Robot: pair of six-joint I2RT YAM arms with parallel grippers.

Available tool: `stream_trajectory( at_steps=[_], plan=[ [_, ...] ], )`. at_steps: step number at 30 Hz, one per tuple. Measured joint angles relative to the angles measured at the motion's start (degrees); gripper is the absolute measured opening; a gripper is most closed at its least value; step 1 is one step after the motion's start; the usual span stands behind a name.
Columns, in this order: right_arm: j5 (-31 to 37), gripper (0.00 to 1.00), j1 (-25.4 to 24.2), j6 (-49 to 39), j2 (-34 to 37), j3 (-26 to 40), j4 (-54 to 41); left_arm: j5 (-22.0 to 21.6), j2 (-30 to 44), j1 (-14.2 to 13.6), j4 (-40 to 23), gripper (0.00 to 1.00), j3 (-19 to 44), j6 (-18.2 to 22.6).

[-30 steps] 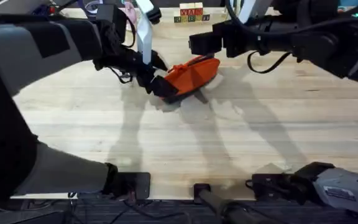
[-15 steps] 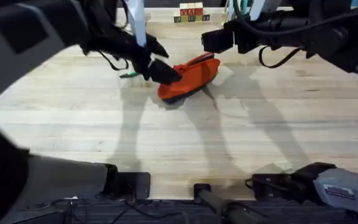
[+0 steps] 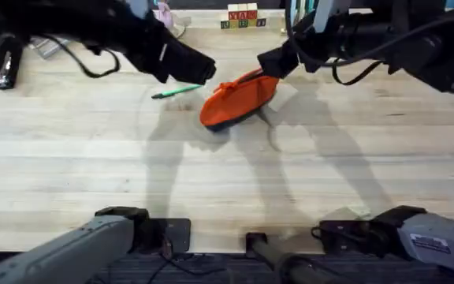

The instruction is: Unzip the bag, pick up the pens from the table one at a time and place them inside, then zip the bag closed.

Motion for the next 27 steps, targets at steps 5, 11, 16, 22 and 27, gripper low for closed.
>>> stream_trajectory(
  at_steps=[5, 11, 16, 22, 27],
  plan=[
    [0.02, 0.997, 0.0, -5.77, -0.02, 0.0, -1.45, -6.9, -5.87, 0.0, -2.19, 0.993, 1.71, -8.71],
    [0.08, 0.997, 0.0, -7.85, -0.01, -0.01, -1.48, -11.13, -10.26, 0.0, -2.3, 0.993, 1.91, -12.75],
    [0.16, 0.997, 0.0, -8.78, -0.01, 0.0, -0.03, -12.43, -10.33, 0.0, -2.44, 0.995, 1.94, -13.86],
    [0.16, 0.912, 0.0, -9.56, 0.0, 0.0, 0.6, -12.65, -10.33, 0.0, -2.42, 0.994, 1.94, -14.16],
    [0.17, 0.534, 0.0, -9.8, -0.02, 0.0, 0.56, -12.65, -10.31, 0.0, -2.44, 0.995, 1.94, -14.27]
  ],
)
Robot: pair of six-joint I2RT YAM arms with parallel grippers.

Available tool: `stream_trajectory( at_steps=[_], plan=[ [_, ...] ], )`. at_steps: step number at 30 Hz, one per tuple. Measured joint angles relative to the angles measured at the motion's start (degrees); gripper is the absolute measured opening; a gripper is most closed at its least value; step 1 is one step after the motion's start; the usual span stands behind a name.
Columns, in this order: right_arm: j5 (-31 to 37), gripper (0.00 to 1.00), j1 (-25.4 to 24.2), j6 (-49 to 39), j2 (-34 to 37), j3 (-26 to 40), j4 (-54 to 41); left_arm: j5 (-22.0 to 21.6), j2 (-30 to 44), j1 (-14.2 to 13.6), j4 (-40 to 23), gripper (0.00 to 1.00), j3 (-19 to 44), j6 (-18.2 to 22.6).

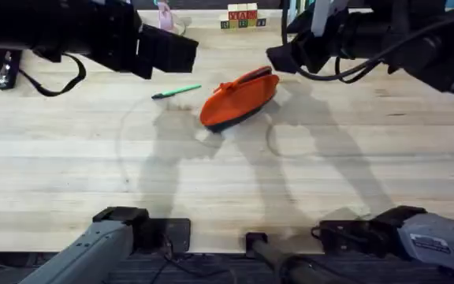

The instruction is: Unzip the bag, pick up the pens from the table one at a time and place them inside, then zip the bag closed.

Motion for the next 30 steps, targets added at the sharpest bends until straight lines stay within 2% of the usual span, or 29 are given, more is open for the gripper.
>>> stream_trajectory(
  at_steps=[1, 3, 4, 5, 13, 22, 25, 30],
  plan=[
    [-0.02, 0.43, 0.0, -0.13, 0.02, 0.0, 0.02, 0.0, -0.02, 0.0, 0.02, 0.995, 0.0, 0.0],
    [0.0, 0.142, 0.0, -0.18, 0.0, 0.0, 0.01, 0.0, -0.02, 0.0, 0.02, 0.993, 0.0, 0.0],
    [-0.02, 0.062, 0.0, -0.04, 0.02, 0.0, 0.0, 0.0, -0.02, 0.0, 0.04, 0.993, 0.0, 0.0],
    [0.0, 0.038, 0.0, -0.14, 0.01, 0.0, 0.0, -0.02, -0.02, 0.0, 0.02, 0.993, 0.0, 0.0],
    [-0.7, 0.03, -0.15, -0.09, -0.01, 0.0, -0.86, -0.02, -0.02, 0.0, 0.04, 0.993, 0.0, 0.0],
    [-5.74, 0.029, -2.29, -2.28, 0.03, 0.73, -3.91, -0.02, -0.02, 0.0, -0.39, 0.994, 0.0, 0.0],
    [-6.28, 0.029, -2.55, -4.59, 0.66, 4.06, -9.32, -0.02, -0.02, 0.0, -0.39, 0.994, 0.0, 0.0],
    [-6.71, 0.029, -2.58, -9.43, 5.74, 15.28, -18.86, -0.04, -0.02, 0.0, -0.39, 0.993, 0.0, 0.0]
  ],
)
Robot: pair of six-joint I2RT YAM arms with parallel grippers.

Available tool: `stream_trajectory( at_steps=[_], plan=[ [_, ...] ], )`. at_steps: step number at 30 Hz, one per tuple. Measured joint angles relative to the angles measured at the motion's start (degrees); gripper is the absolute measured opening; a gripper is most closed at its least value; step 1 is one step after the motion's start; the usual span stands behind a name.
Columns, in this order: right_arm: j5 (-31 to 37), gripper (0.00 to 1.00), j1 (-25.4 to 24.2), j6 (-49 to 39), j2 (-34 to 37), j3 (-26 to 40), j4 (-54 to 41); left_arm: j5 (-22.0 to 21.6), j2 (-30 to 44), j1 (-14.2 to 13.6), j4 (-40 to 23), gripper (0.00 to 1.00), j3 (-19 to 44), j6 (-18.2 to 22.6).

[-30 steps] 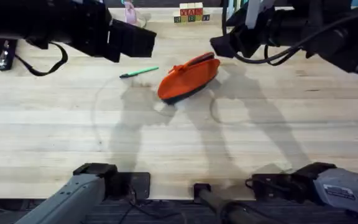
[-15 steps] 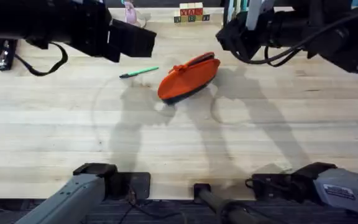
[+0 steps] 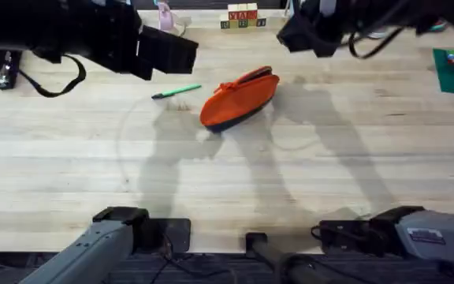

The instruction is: Unzip the bag, pick up the pens from the table one at a time and place them inside, then zip the bag closed.

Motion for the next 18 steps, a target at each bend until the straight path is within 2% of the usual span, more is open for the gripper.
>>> stream_trajectory(
  at_steps=[8, 18],
  plan=[
    [-0.1, 0.029, 0.4, -10.84, 9.85, 14.9, -11.71, -0.06, 0.0, 0.0, -0.01, 0.993, 0.0, -0.02],
    [-0.02, 0.029, 3.51, -40.62, 13.76, 16.43, -14.44, -0.15, 0.02, 0.0, -0.02, 0.993, 0.0, -0.02]
  ],
)
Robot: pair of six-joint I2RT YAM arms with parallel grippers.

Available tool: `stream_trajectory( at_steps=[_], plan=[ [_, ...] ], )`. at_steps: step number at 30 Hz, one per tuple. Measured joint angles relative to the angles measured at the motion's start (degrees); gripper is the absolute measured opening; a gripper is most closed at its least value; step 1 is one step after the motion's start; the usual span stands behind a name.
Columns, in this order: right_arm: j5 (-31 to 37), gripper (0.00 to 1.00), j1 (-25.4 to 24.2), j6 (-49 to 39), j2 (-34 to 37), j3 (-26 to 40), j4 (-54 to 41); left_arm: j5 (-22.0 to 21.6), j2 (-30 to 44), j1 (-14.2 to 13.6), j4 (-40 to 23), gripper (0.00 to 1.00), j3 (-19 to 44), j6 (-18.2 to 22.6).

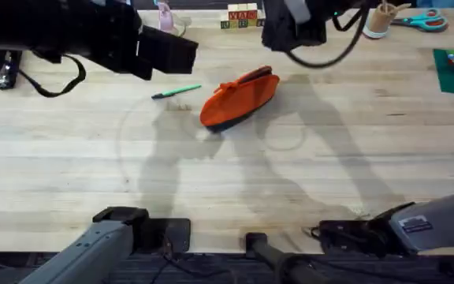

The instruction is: Unzip the bag, pick up the pens from the table one at a time and place them inside, then zip the bag closed.

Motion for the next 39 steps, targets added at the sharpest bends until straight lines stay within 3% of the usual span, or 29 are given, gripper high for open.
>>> stream_trajectory(
  at_steps=[5, 10, 39],
  plan=[
    [-0.03, 0.03, 1.71, -11.66, 0.06, 0.0, -0.24, 0.0, -0.02, 0.0, 0.0, 0.992, 0.0, 0.0],
    [-0.02, 0.03, 1.93, -16.4, 0.08, 0.0, -0.69, 0.0, -0.02, 0.0, 0.0, 0.993, 0.0, 0.0],
    [0.09, 0.029, 3.26, -20.22, 11.79, 0.11, -4.98, 0.0, -0.02, 0.0, 0.0, 0.993, 0.0, 0.0]
  ],
)
